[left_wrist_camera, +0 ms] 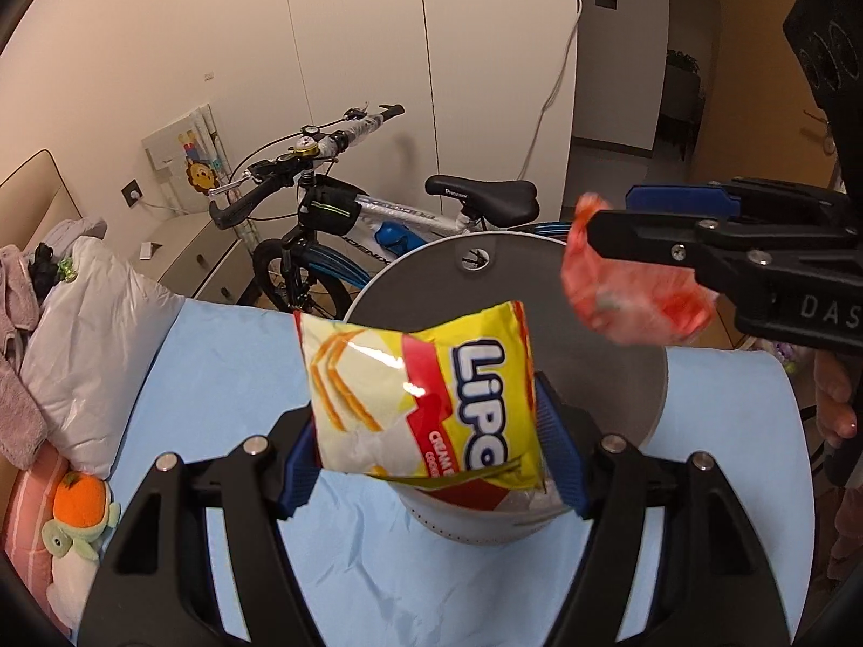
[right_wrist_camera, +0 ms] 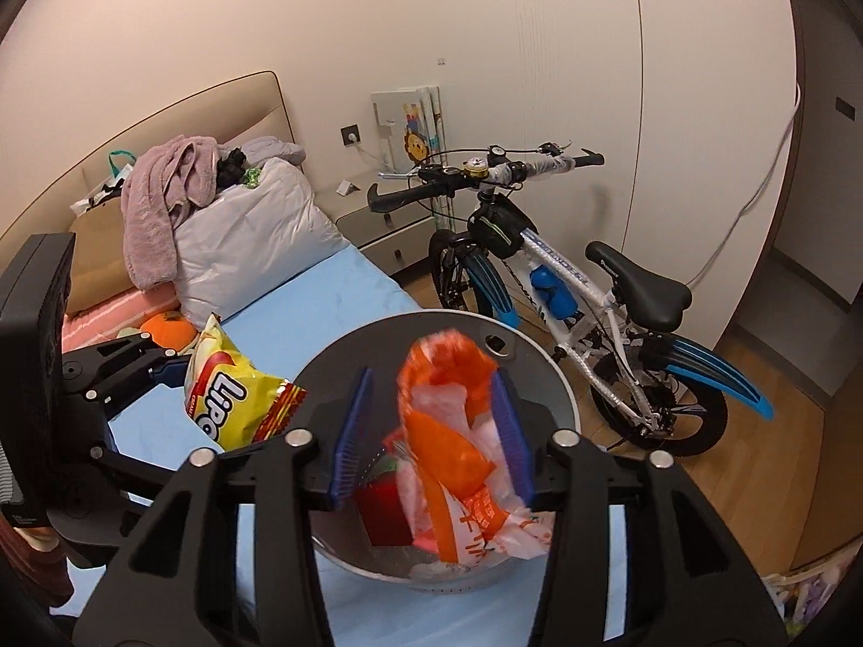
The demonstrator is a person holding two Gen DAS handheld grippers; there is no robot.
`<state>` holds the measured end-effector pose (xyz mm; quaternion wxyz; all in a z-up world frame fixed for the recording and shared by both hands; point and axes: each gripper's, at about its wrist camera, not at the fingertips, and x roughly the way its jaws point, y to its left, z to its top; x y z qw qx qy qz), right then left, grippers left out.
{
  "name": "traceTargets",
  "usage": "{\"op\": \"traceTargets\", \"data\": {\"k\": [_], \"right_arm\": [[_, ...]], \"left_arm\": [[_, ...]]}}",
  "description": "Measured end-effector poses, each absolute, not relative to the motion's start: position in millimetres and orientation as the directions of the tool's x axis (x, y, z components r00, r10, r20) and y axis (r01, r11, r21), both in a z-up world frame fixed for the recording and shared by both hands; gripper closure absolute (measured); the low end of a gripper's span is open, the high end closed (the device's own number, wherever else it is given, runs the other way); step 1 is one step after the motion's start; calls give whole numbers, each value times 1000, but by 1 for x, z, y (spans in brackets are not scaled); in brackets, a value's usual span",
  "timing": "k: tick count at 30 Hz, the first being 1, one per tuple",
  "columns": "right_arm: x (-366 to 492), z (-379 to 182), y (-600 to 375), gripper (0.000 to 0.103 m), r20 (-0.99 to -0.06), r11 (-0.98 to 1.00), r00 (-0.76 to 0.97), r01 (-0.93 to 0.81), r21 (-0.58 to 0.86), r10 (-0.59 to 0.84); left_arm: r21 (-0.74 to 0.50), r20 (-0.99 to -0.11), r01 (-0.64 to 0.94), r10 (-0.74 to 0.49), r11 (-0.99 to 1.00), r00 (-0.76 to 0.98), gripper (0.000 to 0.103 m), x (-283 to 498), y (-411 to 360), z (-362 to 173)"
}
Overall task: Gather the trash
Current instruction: 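Open right tool to drop the wrapper while left tool drops the chip bag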
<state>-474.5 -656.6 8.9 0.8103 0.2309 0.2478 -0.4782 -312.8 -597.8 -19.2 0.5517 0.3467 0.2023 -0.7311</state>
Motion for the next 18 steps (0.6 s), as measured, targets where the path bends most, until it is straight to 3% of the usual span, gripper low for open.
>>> {"op": "traceTargets", "data": {"k": [18], "right_arm": [[-477,8,-670,54,-613,419,391,902,106,-687]], "left_arm": [[82,-762,946,-632,-314,-144,19,-319,-627,-36]]}}
